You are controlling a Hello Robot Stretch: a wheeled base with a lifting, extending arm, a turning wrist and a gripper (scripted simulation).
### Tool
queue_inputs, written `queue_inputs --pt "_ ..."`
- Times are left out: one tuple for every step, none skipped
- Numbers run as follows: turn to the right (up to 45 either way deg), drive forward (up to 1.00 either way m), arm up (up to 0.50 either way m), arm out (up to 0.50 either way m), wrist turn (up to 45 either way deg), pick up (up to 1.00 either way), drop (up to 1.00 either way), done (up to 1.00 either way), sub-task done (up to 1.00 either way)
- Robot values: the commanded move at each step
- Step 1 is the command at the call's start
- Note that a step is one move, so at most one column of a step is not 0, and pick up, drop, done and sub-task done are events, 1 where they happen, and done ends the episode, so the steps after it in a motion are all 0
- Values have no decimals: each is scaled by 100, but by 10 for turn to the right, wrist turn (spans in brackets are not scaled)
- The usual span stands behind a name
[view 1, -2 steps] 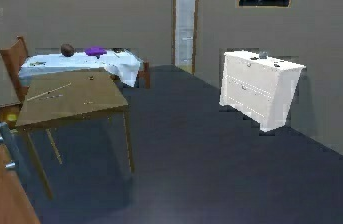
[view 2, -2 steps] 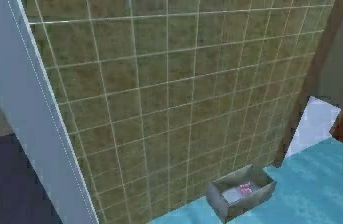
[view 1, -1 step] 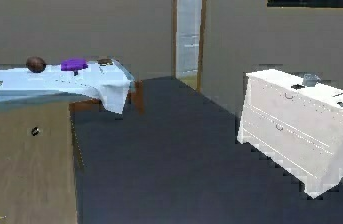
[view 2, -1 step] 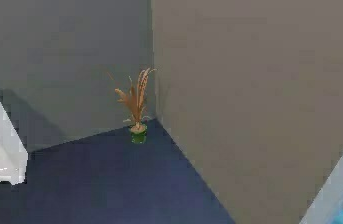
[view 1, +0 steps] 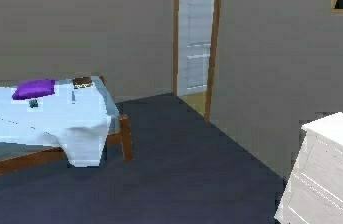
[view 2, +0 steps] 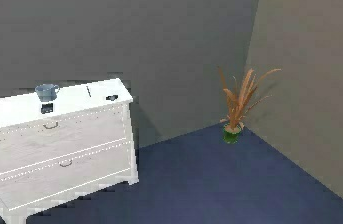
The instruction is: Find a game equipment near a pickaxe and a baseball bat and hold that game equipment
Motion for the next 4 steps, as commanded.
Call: queue_inputs --pt "-30 0 0 0 0 0 0 0 0" --pt "60 0 0 0 0 0 0 0 0" --pt "0 100 0 0 0 0 0 0 0" --pt "30 0 0 0 0 0 0 0 0"
